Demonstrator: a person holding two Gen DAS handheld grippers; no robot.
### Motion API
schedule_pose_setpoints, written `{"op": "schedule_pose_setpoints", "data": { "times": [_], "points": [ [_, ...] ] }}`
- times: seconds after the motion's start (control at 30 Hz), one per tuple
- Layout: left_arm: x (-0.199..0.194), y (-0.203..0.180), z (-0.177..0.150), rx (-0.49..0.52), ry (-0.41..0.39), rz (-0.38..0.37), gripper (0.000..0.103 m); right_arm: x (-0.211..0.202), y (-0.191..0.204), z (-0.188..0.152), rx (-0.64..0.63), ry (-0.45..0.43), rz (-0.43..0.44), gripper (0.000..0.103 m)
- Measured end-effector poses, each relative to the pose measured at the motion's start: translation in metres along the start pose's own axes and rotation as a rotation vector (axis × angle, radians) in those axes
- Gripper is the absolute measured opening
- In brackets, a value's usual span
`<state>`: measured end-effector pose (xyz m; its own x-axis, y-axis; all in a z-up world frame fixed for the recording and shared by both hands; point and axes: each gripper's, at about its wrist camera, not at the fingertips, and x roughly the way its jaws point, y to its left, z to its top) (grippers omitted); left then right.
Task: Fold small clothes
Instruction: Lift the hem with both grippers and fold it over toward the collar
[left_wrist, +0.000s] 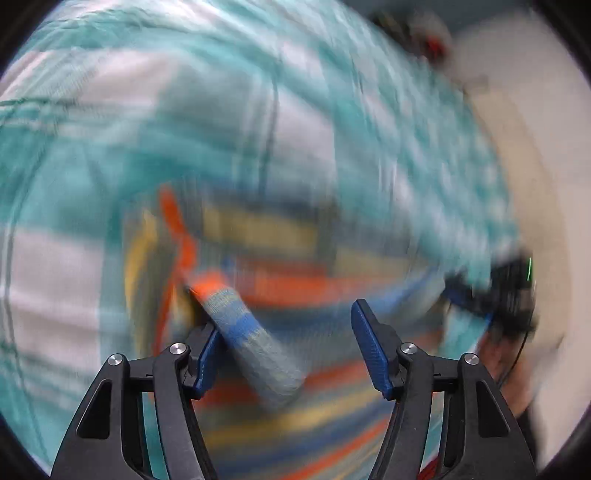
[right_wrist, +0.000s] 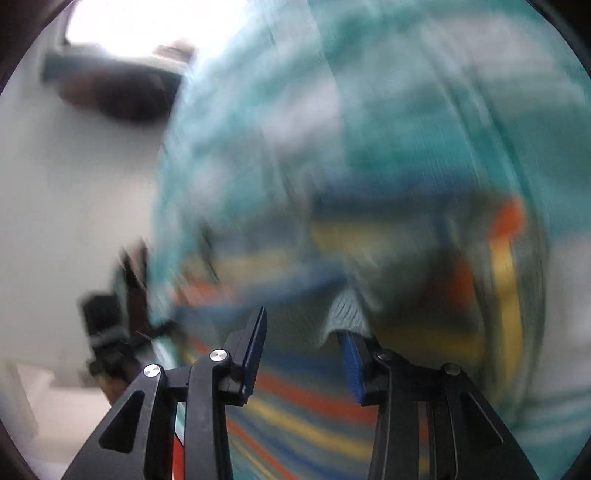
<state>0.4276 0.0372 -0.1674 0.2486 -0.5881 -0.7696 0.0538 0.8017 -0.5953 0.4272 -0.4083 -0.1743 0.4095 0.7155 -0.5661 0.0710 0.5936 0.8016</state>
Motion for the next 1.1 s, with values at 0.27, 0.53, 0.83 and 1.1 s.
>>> {"op": "schedule_pose_setpoints", "data": {
  "times": [0.27, 0.53, 0.83, 1.1],
  "points": [
    [-0.063, -0.009, 0.01, 0.045, -0.234, 0.091, 0.074, -0.056, 0.014, -0.023, -0.168, -0.085, -0.1, 0.041],
    [-0.076, 0.009, -0.154, 0.251, -0.109, 0.216, 0.075, -0.095, -0.013, -0.154, -0.309, 0.028, -0.275, 0.041],
    [-0.051, 0.009, -0.17, 0.301, -0.142, 0.188, 0.085, -0.083, -0.036, -0.197, -0.375, 0.065, -0.308, 0.045],
    [-0.053, 0.017, -0.163, 0.397, -0.03, 0.051, 0.01, -0.108, -0.016, -0.196, -0.489, 0.144, -0.344, 0.005]
  ]
}}
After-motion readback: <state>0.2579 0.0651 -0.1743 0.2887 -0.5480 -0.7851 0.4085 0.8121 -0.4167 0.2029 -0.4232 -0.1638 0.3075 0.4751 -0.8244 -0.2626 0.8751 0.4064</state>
